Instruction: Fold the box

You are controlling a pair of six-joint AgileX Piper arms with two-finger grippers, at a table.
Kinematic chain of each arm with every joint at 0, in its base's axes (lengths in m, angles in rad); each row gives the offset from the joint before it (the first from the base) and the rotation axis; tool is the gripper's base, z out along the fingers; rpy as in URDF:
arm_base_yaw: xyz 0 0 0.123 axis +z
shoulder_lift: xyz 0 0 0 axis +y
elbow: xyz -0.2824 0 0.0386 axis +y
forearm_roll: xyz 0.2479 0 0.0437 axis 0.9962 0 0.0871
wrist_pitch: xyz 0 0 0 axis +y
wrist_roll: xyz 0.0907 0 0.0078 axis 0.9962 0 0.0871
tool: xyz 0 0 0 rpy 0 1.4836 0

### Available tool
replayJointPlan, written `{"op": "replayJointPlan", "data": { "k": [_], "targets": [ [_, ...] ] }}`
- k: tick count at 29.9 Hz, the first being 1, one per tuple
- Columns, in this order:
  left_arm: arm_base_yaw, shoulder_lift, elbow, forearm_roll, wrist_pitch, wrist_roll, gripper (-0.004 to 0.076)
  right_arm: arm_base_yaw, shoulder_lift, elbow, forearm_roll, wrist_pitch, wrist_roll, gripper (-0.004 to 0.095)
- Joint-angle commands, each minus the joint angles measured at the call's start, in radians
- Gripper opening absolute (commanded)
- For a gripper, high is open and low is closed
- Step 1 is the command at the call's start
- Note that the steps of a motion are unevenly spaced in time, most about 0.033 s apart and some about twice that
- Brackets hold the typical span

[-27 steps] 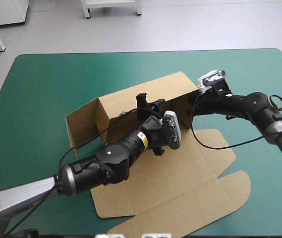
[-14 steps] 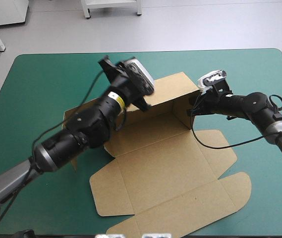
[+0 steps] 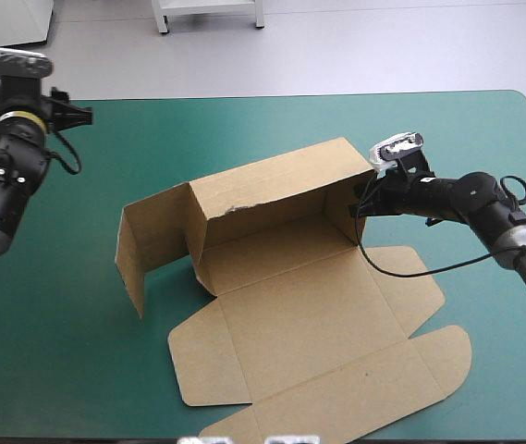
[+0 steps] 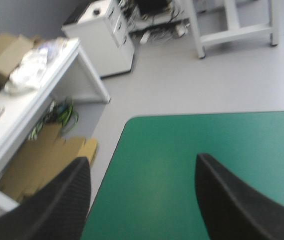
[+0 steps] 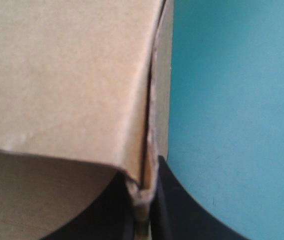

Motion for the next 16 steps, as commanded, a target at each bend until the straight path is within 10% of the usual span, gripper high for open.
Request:
{"op": "replayJointPlan", "data": {
  "k": [1, 6, 16],
  "targets": [
    [0.122, -0.041, -0.034, -0.188, 0.005, 0.09, 0.0438, -0.004, -0.041, -0.032, 0.04, -0.015, 0.022, -0.0017],
    [0.226, -0.041, 0.012, -0.387, 0.029, 0.217, 0.0438, -0.007, -0.041, -0.047, 0.013, -0.027, 0.09, -0.0017],
    [0.267, -0.041, 0.333, -0.426, 0.078, 0.219, 0.0438, -0.007, -0.041, -0.256, -0.426, 0.124, 0.522, -0.0017]
  ]
}}
